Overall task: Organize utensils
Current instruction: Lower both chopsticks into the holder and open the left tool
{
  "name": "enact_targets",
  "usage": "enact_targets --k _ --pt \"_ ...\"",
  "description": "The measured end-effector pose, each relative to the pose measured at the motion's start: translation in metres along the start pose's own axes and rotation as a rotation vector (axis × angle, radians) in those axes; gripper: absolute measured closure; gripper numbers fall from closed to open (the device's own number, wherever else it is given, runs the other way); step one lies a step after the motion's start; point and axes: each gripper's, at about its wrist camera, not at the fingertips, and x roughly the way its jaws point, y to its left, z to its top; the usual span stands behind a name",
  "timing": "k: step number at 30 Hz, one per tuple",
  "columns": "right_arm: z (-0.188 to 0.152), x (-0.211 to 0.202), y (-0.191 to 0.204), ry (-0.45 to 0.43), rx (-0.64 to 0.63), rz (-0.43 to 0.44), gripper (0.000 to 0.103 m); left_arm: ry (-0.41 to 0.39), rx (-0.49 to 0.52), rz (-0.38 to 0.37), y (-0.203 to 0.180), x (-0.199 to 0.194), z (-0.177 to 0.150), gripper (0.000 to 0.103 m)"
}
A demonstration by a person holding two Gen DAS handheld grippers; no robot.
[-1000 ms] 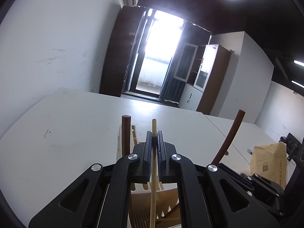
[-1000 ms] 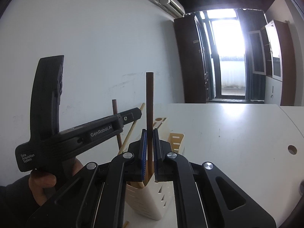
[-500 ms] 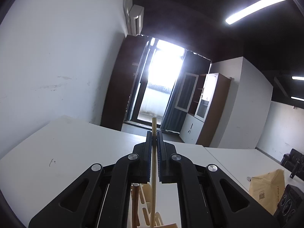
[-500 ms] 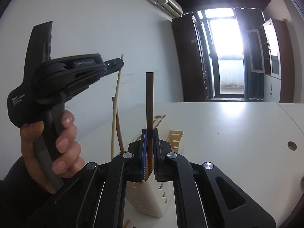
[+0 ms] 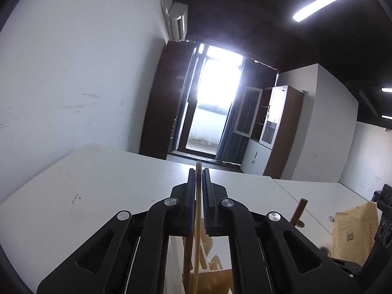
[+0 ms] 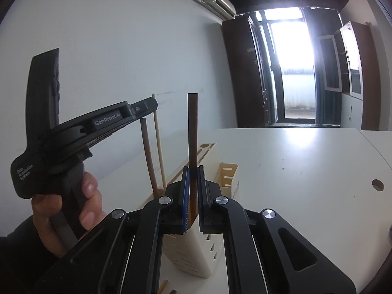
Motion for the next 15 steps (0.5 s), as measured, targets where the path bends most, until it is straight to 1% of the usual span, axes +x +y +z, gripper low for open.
enact_targets --k 3,9,11,13,15 --pt "-0.002 0.004 0.003 0.007 -0.001 0.001 0.096 0.014 0.023 -0.007 -0.001 -0.005 0.003 0.098" --pt "0.000 0.001 0.005 0.008 0.005 0.000 0.096 0.044 0.009 -0.010 0.005 -0.010 0.004 0.098" --pt "0.001 0.000 0.003 0.011 0.007 0.002 0.096 0.050 0.017 -0.015 0.005 -0.013 0.005 0.096" --pt "0.002 0.000 0.001 0.025 0.011 -0.004 0.096 0.072 0.045 -0.012 0.003 -0.013 0.004 0.077" --pt "0.004 -0.002 0.000 0.022 0.022 -0.004 0.093 0.076 0.052 -0.004 0.003 -0.016 0.002 0.071"
